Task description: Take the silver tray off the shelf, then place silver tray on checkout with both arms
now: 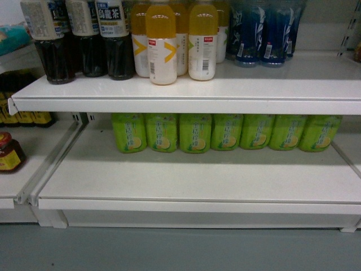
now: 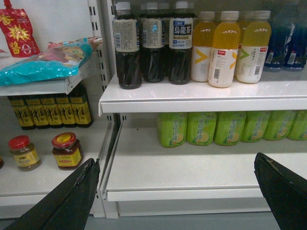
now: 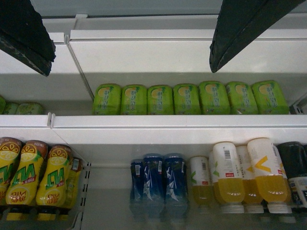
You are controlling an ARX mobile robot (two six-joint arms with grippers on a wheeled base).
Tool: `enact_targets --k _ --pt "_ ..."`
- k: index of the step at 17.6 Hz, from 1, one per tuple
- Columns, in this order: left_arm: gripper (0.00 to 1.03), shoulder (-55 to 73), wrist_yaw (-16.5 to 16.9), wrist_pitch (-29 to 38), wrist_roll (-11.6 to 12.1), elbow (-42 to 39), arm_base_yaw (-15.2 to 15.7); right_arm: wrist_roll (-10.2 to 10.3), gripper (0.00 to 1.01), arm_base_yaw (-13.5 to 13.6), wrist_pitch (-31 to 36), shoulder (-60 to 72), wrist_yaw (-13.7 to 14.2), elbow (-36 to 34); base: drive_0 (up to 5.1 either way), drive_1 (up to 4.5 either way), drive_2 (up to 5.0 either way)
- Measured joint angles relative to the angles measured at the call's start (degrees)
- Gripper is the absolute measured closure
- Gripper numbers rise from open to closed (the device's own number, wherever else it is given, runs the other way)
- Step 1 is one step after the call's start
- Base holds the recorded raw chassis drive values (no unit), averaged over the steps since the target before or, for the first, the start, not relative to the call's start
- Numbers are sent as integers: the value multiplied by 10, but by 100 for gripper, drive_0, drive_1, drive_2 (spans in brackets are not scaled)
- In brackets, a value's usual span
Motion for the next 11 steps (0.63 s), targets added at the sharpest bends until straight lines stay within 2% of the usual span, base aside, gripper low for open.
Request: enact_targets --k 11 --pt "5 0 0 0 0 0 0 0 3 0 0 0 0 0 0 0 0"
